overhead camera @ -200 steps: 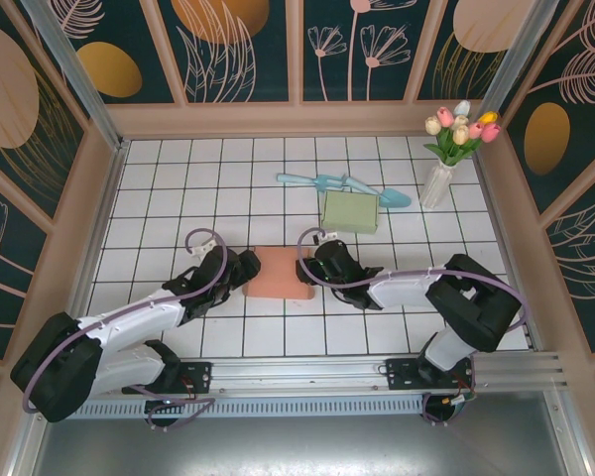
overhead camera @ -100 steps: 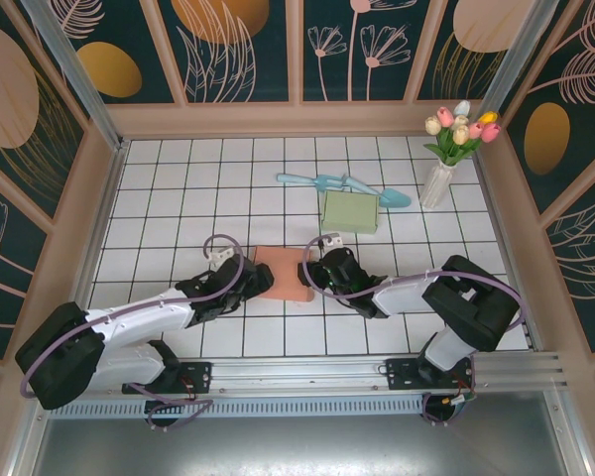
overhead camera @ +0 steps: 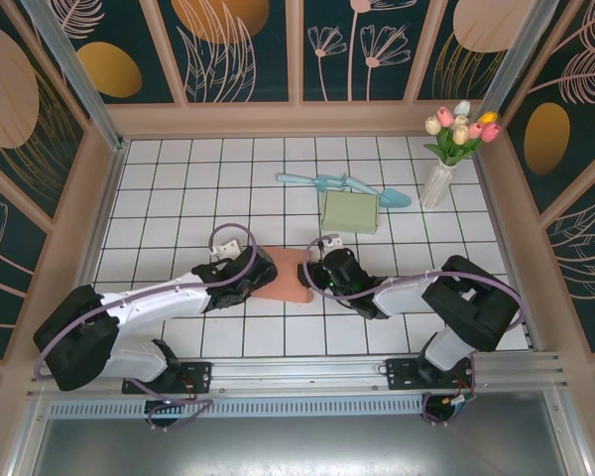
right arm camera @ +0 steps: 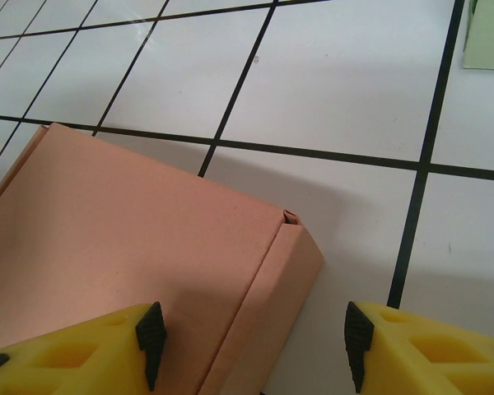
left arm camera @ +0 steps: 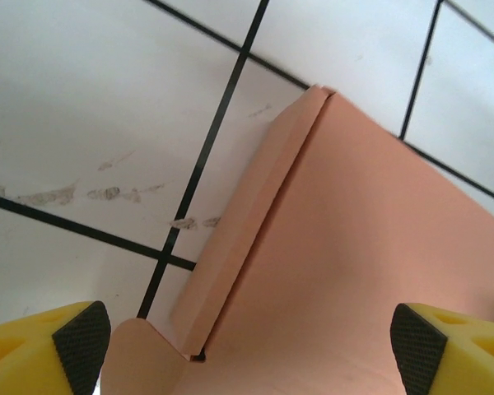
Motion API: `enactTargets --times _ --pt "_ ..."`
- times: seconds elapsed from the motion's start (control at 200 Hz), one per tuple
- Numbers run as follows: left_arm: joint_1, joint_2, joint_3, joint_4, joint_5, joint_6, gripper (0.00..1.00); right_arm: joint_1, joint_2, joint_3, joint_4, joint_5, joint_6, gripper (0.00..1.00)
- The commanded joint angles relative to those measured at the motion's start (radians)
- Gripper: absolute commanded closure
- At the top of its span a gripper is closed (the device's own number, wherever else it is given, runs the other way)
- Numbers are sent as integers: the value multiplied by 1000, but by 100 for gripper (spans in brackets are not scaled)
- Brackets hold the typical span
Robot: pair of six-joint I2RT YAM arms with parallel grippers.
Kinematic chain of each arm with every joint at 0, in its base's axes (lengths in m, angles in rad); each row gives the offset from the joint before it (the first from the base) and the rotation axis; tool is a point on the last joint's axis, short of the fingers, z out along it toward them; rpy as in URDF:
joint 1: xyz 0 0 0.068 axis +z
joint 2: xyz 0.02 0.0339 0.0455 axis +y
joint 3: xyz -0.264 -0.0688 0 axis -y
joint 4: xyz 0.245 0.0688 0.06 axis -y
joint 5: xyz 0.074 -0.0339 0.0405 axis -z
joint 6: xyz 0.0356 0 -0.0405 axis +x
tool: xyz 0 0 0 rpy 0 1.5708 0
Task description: Fold the paper box
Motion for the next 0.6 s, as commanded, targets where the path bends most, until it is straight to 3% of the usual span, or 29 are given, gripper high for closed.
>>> enactTargets --times 0.0,0.365,0.596 --pt "-1 28 32 -37 41 -59 11 10 3 -24 -26 -19 -2 38" --pt "-1 108 66 -66 163 -149 14 10 5 -25 -22 -6 4 38" --pt "-2 127 65 -43 168 -166 16 10 -3 -31 -17 -10 8 38"
